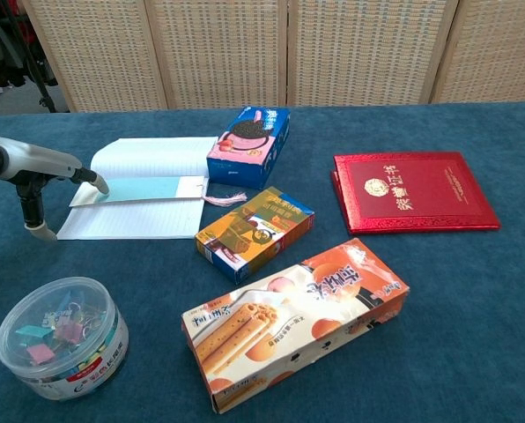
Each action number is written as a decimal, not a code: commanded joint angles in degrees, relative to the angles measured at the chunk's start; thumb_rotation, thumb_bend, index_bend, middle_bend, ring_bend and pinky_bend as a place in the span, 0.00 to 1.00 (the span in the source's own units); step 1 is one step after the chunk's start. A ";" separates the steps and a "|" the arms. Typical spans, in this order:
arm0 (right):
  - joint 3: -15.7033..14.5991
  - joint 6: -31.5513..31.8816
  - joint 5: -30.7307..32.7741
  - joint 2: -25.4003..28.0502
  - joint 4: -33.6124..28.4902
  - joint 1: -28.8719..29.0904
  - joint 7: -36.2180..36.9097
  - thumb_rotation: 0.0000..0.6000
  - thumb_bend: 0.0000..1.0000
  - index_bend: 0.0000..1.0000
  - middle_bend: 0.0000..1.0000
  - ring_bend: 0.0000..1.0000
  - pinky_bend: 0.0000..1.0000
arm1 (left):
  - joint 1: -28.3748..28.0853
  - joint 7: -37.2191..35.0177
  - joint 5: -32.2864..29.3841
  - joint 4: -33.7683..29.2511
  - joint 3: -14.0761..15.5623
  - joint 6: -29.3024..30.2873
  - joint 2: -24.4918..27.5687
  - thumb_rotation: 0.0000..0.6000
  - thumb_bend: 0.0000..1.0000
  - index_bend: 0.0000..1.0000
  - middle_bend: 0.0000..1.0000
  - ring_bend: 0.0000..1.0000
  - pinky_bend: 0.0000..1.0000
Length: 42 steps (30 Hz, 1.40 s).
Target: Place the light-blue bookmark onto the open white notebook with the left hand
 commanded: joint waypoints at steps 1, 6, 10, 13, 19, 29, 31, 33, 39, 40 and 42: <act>-0.01 0.02 -0.08 0.00 0.01 -0.01 0.06 1.00 0.10 0.12 0.00 0.00 0.00 | -0.37 -0.46 -0.22 0.59 0.36 -0.31 -0.41 1.00 0.25 0.03 0.00 0.00 0.00; -0.12 0.01 -0.25 -0.08 -0.06 0.00 -0.20 1.00 0.10 0.12 0.00 0.00 0.00 | -0.84 -0.79 -0.48 1.19 0.86 -0.18 -0.93 1.00 0.25 0.03 0.00 0.00 0.00; -0.27 0.34 -0.79 -0.12 -0.19 -0.07 -0.41 1.00 0.10 0.12 0.00 0.00 0.00 | -1.21 -1.05 -0.89 1.55 1.22 -0.28 -1.26 1.00 0.25 0.03 0.00 0.00 0.00; -0.24 0.61 -0.90 -0.13 -0.27 -0.16 -0.46 1.00 0.10 0.12 0.00 0.00 0.00 | -1.53 -1.17 -1.19 1.88 1.50 -0.35 -1.59 1.00 0.25 0.03 0.00 0.00 0.00; -0.21 0.76 -1.01 -0.14 -0.27 -0.22 -0.47 1.00 0.10 0.12 0.00 0.00 0.00 | -2.06 -1.40 -1.24 2.35 1.98 0.13 -2.44 1.00 0.25 0.02 0.00 0.00 0.00; -0.22 0.49 -0.90 -0.21 -0.11 -0.15 -0.51 1.00 0.10 0.12 0.00 0.00 0.00 | -2.57 -1.50 -1.60 3.04 2.31 0.63 -3.28 1.00 0.25 0.02 0.00 0.00 0.00; -0.26 0.46 -0.99 -0.24 -0.16 -0.12 -0.61 1.00 0.10 0.12 0.00 0.00 0.00 | -2.58 -1.63 -1.72 3.40 2.36 0.65 -3.42 1.00 0.25 0.02 0.00 0.00 0.00; -0.25 0.50 -0.97 -0.26 -0.18 -0.13 -0.69 1.00 0.10 0.12 0.00 0.00 0.00 | -2.63 -1.63 -1.78 3.57 2.53 0.56 -3.47 1.00 0.25 0.02 0.00 0.00 0.00; -0.28 0.48 -0.98 -0.36 -0.23 -0.13 -1.01 1.00 0.10 0.12 0.00 0.00 0.00 | -2.58 -2.06 -1.76 4.29 2.69 0.36 -3.60 1.00 0.25 0.02 0.00 0.00 0.00; -0.29 0.48 -1.01 -0.37 -0.23 -0.13 -1.03 1.00 0.10 0.12 0.00 0.00 0.00 | -2.50 -2.28 -1.56 4.31 2.57 0.40 -3.59 1.00 0.25 0.02 0.00 0.00 0.00; -0.28 0.44 -0.95 -0.42 -0.19 -0.11 -1.11 1.00 0.10 0.12 0.00 0.00 0.00 | -2.23 -2.84 -0.88 4.16 2.25 0.53 -3.46 1.00 0.25 0.02 0.00 0.00 0.00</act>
